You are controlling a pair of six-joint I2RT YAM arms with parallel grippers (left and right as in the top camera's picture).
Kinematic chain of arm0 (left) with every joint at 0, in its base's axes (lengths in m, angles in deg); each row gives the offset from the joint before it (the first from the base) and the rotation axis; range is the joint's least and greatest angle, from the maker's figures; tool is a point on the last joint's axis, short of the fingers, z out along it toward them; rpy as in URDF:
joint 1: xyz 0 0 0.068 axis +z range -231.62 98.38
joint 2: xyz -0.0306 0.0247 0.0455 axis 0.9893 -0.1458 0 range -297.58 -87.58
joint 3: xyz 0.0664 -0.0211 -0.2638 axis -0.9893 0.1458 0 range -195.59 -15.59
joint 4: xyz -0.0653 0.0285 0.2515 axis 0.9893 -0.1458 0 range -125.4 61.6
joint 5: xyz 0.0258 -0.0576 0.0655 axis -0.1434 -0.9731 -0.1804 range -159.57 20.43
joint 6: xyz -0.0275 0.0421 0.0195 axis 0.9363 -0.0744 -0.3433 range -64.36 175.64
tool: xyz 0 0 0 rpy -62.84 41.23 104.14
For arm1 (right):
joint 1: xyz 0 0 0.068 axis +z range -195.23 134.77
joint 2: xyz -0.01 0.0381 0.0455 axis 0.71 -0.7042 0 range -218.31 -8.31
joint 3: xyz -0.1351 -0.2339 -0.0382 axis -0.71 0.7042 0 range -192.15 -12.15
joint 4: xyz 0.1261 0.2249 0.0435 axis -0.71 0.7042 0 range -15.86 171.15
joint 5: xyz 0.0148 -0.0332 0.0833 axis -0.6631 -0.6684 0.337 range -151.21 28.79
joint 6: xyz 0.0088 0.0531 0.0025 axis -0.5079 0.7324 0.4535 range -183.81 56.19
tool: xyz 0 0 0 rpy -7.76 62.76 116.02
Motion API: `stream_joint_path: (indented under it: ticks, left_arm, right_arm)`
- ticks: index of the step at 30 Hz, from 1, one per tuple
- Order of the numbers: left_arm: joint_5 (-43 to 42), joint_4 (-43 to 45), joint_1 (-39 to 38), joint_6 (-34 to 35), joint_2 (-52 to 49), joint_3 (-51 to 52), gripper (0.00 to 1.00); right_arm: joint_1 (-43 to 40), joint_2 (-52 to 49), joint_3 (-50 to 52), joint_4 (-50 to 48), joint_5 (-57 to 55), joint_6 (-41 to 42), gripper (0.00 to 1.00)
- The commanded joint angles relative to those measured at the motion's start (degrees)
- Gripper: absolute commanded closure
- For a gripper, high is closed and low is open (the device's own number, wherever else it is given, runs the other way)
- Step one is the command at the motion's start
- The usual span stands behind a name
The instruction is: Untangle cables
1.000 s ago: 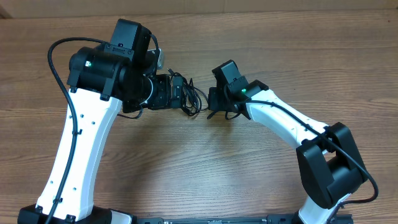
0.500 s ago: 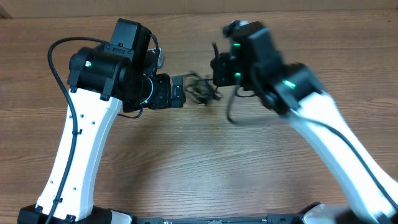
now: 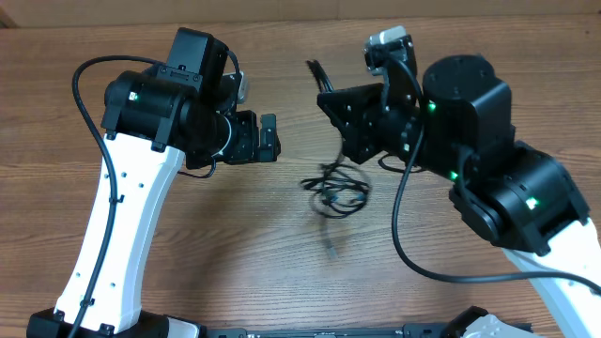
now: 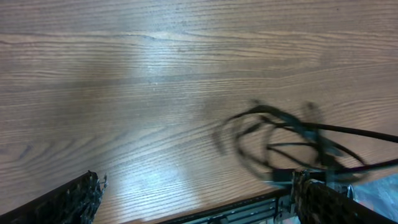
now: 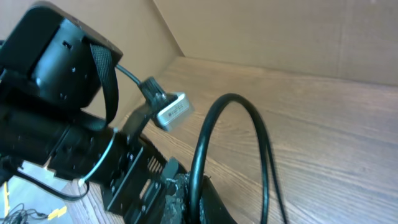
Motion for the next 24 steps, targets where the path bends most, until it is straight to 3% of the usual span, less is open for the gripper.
stream_joint_path:
  ticks: [1,5,10,16,24]
  left_arm:
    - [-3.26,-0.46,-0.04,-1.16,-0.72,-0.39,0.02]
    - [-7.21,-1.18,-1.36,-6.56,-0.83,-0.39,0.02]
    - [-6.91,-0.96,-3.37,-6.67,-0.83,-0.39,0.05]
    - [1.68,2.45,-4.46,0.46,-0.94,-0.37,0.08]
    - [0.94,5.46,-5.55,2.97,-4.33,-0.37,0.14]
  right_arm:
    - [0.26,-1.01,-0.76,-3.54,1.22,0.66,0.96]
    - [0.04,-1.81,-0.76,-10.38,0.50,4.37,0.96]
    - [0.00,-1.81,-0.76,-14.23,-1.16,9.31,0.96]
    - [0.00,-1.81,-0.79,-15.17,1.97,16.68,0.96]
    - [0.00,-1.81,-0.79,-21.49,4.22,23.82,0.96]
